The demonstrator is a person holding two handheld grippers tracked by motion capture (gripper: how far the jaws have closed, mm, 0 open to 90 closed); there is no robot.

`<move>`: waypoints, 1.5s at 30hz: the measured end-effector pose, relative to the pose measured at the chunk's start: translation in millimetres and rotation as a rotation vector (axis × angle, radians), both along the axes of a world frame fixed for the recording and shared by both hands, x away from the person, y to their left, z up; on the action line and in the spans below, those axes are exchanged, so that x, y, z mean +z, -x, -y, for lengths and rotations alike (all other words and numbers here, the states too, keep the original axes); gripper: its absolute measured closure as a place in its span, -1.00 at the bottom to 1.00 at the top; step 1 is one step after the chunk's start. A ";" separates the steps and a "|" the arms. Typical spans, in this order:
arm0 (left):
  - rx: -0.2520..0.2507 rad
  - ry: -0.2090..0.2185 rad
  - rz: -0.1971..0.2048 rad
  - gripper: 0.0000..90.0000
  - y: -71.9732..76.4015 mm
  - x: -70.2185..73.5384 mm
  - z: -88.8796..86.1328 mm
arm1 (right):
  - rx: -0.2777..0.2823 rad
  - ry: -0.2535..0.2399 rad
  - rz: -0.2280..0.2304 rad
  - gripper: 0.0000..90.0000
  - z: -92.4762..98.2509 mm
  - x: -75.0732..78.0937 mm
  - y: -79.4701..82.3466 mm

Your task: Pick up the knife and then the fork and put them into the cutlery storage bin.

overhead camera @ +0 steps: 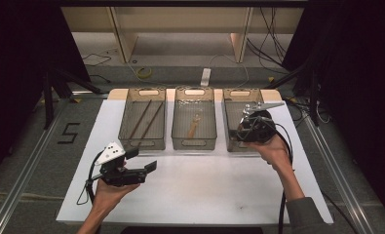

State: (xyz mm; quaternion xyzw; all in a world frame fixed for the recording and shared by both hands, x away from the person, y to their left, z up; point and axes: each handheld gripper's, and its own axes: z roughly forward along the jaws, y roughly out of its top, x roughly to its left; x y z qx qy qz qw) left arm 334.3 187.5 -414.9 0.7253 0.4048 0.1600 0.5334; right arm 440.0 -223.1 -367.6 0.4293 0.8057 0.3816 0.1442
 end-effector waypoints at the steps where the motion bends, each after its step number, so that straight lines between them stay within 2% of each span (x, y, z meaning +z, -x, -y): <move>1: -0.001 0.001 -0.002 -0.68 0.0 -0.1 0.1 | 0.006 -0.013 0.006 -0.27 -0.3 -0.3 3.7; 10: -0.002 0.012 -0.015 -0.69 -0.8 -0.7 0.2 | 0.071 -0.144 0.042 -0.33 -4.6 -8.0 32.9; 21: -0.015 0.019 -0.021 -0.69 -1.2 -0.8 0.7 | 0.121 -0.179 0.089 -0.37 -8.9 -17.6 55.7; 29: -0.026 0.027 -0.035 -0.69 -1.5 -1.2 0.7 | 0.124 -0.211 0.120 -0.44 -4.5 -23.8 67.9; 45: -0.041 0.024 -0.048 -0.69 -2.5 -1.6 2.7 | 0.127 -0.243 0.138 -0.49 4.5 -33.9 83.0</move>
